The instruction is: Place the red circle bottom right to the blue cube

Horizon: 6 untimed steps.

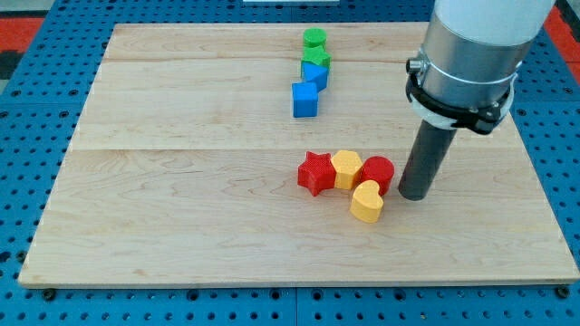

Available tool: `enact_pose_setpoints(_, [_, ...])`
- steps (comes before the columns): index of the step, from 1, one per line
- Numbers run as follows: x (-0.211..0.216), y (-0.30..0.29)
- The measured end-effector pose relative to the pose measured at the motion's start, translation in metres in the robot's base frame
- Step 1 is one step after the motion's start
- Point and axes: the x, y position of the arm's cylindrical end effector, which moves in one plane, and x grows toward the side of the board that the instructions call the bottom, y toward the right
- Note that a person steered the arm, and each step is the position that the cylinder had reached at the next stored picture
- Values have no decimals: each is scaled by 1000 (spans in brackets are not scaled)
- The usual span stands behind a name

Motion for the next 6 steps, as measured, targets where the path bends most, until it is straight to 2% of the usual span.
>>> enact_pose_setpoints(1, [-26,-14])
enact_pose_setpoints(4, [-57,-110])
enact_pose_setpoints(5, [-59,-117])
enact_pose_setpoints(6, [-28,-96])
